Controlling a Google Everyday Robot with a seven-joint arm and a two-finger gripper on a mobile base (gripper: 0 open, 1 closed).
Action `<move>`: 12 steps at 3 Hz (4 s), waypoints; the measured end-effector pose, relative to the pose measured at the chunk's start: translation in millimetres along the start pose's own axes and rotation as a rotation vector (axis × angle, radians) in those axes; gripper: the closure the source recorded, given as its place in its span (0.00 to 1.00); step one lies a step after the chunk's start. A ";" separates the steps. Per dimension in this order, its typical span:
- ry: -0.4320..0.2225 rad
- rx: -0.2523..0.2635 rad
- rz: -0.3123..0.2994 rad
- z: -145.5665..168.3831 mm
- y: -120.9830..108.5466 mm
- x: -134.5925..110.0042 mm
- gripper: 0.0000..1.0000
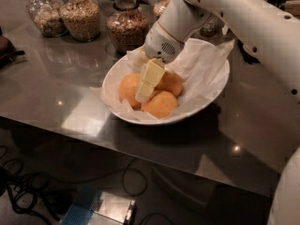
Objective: Pick orange from white bowl
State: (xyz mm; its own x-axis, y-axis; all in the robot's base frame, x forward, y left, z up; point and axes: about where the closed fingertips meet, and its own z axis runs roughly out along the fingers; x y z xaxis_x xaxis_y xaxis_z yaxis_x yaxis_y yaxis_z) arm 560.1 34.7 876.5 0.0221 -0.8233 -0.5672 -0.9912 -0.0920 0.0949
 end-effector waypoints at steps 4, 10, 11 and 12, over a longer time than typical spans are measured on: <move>-0.058 0.028 0.120 12.5 11.7 13.7 0.25; -0.057 0.053 0.195 20.2 8.3 12.5 1.00; -0.057 0.053 0.195 19.0 8.5 11.7 1.00; -0.092 0.074 0.187 15.9 13.7 14.3 1.00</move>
Offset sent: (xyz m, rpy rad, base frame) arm -0.0076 -0.0223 -0.0543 0.0952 0.1219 -0.1781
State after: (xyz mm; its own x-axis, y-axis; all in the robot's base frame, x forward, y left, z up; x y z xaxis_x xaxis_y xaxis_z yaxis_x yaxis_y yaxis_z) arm 544.8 30.6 856.7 -0.1713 -0.7671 -0.6183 -0.9839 0.1014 0.1469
